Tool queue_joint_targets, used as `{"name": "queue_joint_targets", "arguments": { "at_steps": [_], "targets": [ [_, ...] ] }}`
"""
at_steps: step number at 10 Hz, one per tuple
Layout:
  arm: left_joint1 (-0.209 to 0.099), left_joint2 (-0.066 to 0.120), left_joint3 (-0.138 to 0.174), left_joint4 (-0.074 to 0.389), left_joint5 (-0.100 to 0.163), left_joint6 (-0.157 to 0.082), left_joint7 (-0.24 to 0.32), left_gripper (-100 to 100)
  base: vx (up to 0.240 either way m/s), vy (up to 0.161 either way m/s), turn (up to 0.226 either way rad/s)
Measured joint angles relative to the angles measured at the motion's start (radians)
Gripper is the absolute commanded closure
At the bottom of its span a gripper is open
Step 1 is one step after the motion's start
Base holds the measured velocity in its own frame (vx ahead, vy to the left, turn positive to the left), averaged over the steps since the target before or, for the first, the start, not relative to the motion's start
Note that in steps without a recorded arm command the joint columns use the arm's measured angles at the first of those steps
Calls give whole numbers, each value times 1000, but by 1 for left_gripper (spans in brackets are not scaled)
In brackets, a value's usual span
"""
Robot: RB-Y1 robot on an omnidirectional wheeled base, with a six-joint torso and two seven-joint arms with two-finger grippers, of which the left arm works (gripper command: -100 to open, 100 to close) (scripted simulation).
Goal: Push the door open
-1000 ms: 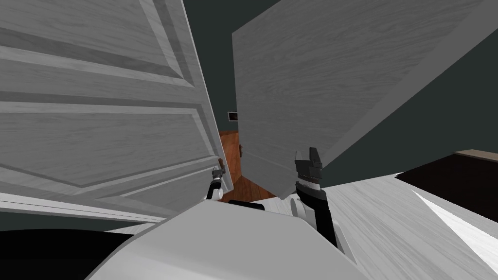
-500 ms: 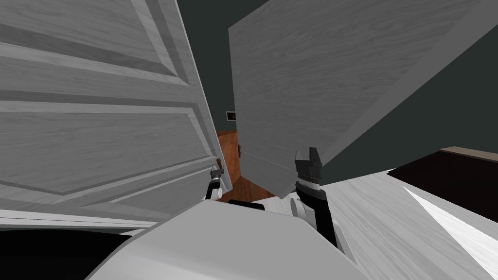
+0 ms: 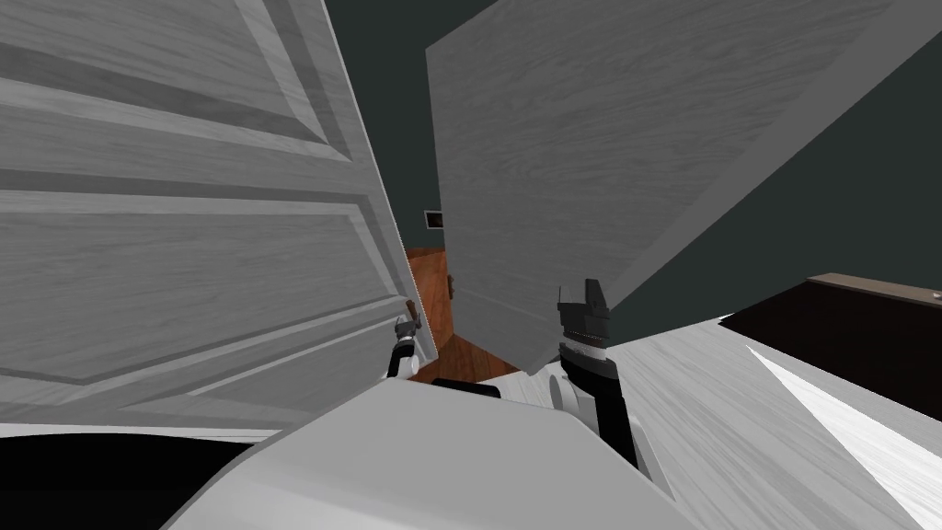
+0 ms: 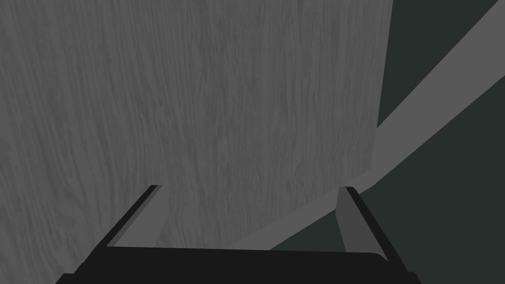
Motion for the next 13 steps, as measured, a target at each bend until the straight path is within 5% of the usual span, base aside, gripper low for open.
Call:
{"name": "queue_joint_targets", "arguments": {
  "at_steps": [1, 2, 5, 6, 8, 10, 12, 13],
  "targets": [
    [28, 3, -3, -48, -1, 22, 1, 100, 0, 0, 0],
    [15, 7, -3, -23, -1, 14, 7, 100, 22, -10, -133],
    [33, -2, 26, -47, 5, 20, -3, 100, 14, -8, -17],
    [51, -9, 31, -90, 7, 44, -15, 100, 1, 8, 22],
    [-1, 4, 33, -18, 8, 13, -7, 100, 13, 5, -78],
    [-21, 17, 60, 40, 13, -14, 4, 100, 27, -4, -35],
    [21, 6, 79, -30, 17, 15, -6, 100, 27, -3, -103],
    [10, 14, 85, 4, 17, -3, 5, 100, 14, 0, 2]
  ]
}}
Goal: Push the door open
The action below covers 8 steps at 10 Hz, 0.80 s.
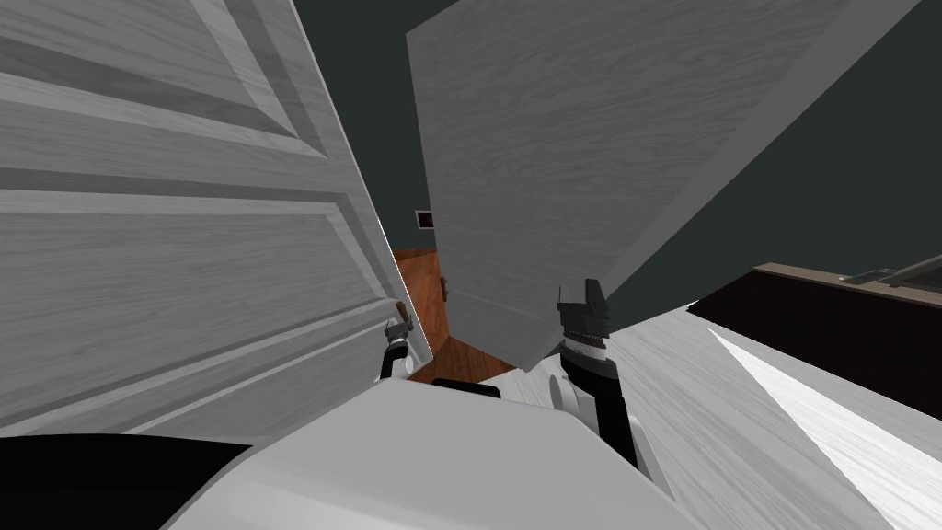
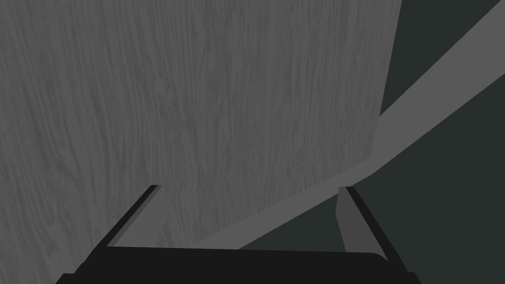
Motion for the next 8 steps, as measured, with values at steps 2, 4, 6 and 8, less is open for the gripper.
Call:
{"name": "queue_joint_targets", "arguments": {
  "at_steps": [2, 4, 6, 8],
  "targets": [
    [22, -11, 7, -53, 3, 28, -14, 100, 0, 0, -5],
    [-1, 1, 19, 3, 5, -5, 2, 100, 23, -6, -113],
    [-9, 5, 35, 14, 8, -2, -1, 100, 20, 4, -42],
    [-31, 16, 63, 58, 14, -26, 5, 100, 21, 0, -48]
  ]
}}
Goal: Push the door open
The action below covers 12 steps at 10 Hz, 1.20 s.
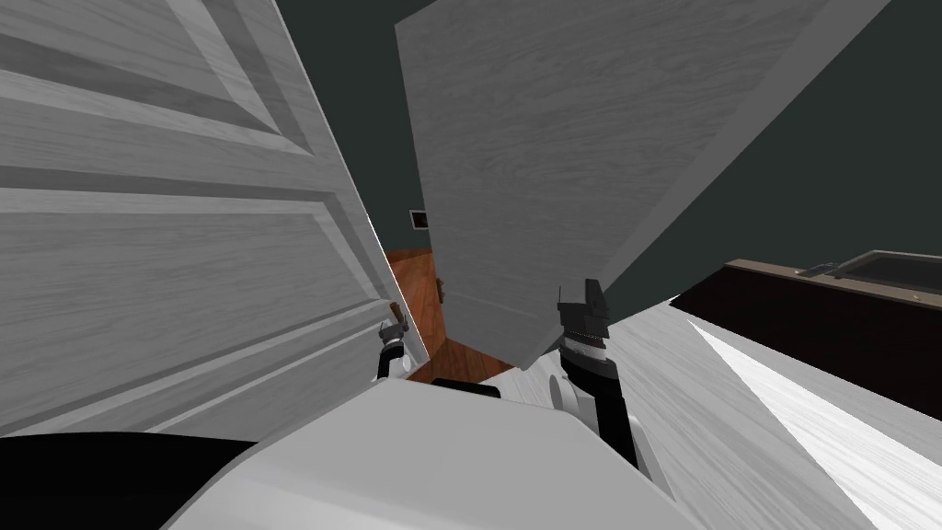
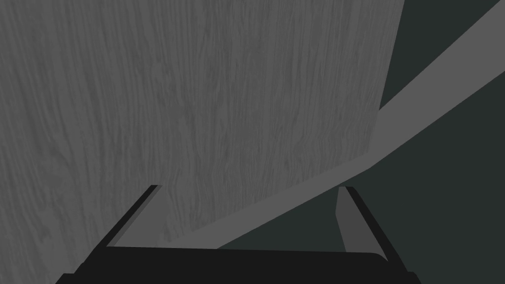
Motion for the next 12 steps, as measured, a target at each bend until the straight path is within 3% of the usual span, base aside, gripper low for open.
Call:
{"name": "queue_joint_targets", "arguments": {
  "at_steps": [1, 3, 4, 5, 6, 7, 8, 9, 10, 11, 12],
  "targets": [
    [17, -8, 4, -32, 0, 10, -5, 100, 31, -1, -123],
    [7, 0, 32, -15, 7, 11, -6, 100, 17, -2, -49],
    [30, -11, 39, -68, 10, 37, -19, 100, 17, 5, -96],
    [26, -17, 60, -73, 15, 46, -33, 100, 25, 8, -68],
    [13, -8, 65, -34, 14, 21, -24, 100, 37, 0, -132],
    [13, -11, 82, -20, 16, 3, -20, 100, 28, -8, -67],
    [19, -6, 92, -28, 19, 11, -18, 100, 36, -10, -122],
    [36, -18, 115, -74, 26, 38, -33, 100, 36, 6, -52],
    [40, -15, 126, -87, 29, 52, -38, 100, 26, 15, 1],
    [19, 1, 127, -41, 29, 33, -26, 100, 26, 2, -150],
    [18, 8, 143, -34, 33, 28, -20, 100, 41, 7, -190]
  ]
}}
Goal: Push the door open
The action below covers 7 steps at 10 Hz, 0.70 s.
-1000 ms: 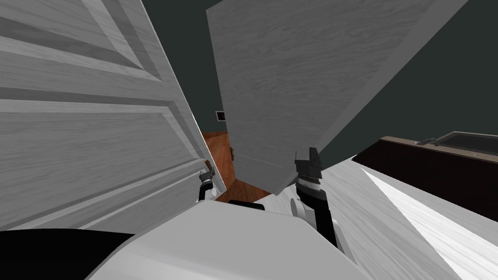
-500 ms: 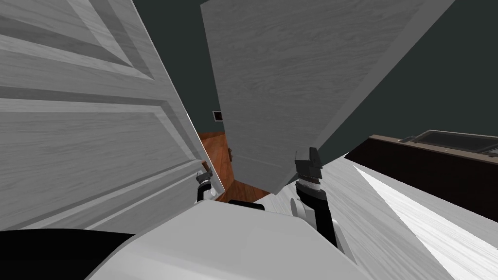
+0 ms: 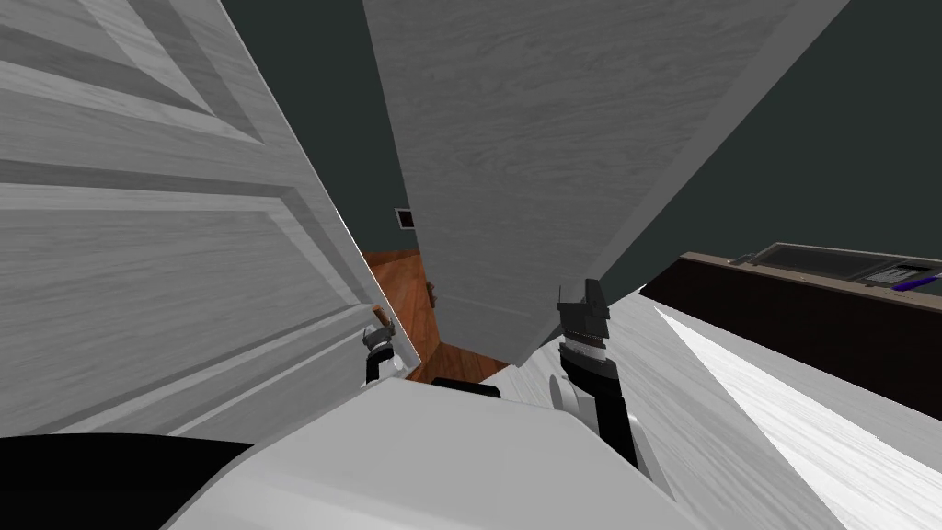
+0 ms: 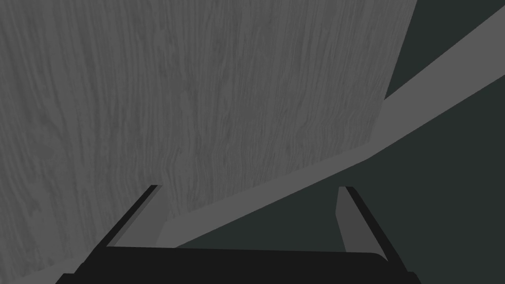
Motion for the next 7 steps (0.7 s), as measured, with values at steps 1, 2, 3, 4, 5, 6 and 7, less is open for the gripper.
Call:
{"name": "queue_joint_targets", "arguments": {
  "at_steps": [1, 2, 3, 4, 5, 6, 7],
  "targets": [
    [-5, -2, 23, 14, 5, -11, -3, 100, 29, 8, -80],
    [0, -7, 35, 5, 7, -12, -7, 100, 28, 3, -101],
    [-16, 0, 54, 34, 11, -21, -7, 100, 48, 2, -187],
    [-15, 4, 77, 38, 16, -22, -6, 100, 44, 4, -73],
    [-38, 23, 85, 94, 16, -46, 7, 100, 28, 10, 3],
    [-48, 28, 88, 125, 15, -63, 13, 100, 10, 3, 4],
    [-31, 10, 93, 87, 17, -45, -1, 100, 0, 0, 0]
  ]
}}
